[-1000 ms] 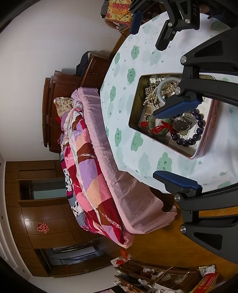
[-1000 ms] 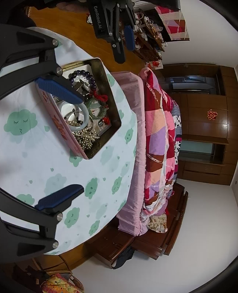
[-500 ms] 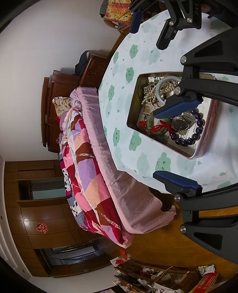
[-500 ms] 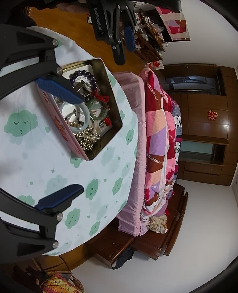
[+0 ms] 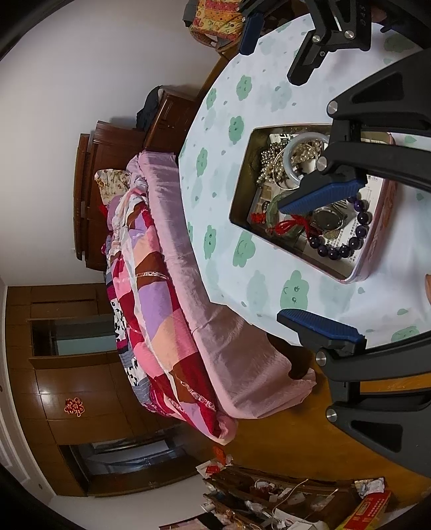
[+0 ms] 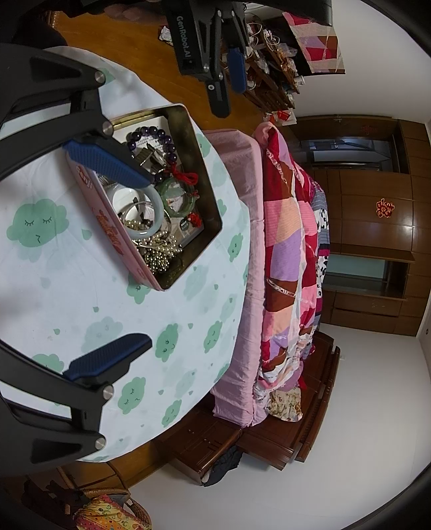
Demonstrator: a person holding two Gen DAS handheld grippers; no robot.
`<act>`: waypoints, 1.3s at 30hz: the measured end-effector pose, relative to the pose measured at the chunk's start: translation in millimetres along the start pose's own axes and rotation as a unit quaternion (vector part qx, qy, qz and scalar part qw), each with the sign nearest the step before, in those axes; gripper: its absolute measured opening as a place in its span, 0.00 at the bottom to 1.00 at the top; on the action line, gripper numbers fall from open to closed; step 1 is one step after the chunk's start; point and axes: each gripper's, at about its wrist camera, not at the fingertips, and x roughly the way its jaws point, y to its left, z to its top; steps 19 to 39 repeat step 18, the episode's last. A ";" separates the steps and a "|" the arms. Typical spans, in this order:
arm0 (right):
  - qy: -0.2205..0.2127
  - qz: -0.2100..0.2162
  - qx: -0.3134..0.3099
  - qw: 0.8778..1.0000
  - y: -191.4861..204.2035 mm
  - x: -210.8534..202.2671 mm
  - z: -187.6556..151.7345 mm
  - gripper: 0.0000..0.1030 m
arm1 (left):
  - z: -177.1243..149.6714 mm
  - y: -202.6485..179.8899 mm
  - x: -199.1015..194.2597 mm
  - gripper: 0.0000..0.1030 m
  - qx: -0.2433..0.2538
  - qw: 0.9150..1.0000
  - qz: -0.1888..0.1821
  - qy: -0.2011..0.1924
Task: Organize jewelry
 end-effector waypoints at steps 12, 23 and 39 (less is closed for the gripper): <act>0.001 0.001 -0.001 1.000 1.0 0.2 -0.6 0.89 | -1.0 1.0 5.3 0.75 -0.002 1.000 0.027 -0.001; 0.003 0.001 -0.001 1.000 0.3 1.1 -6.5 0.89 | -1.4 1.7 7.9 0.75 -0.002 1.000 0.027 0.003; 0.003 0.001 -0.001 1.000 0.3 1.1 -6.5 0.89 | -1.4 1.7 7.9 0.75 -0.002 1.000 0.027 0.003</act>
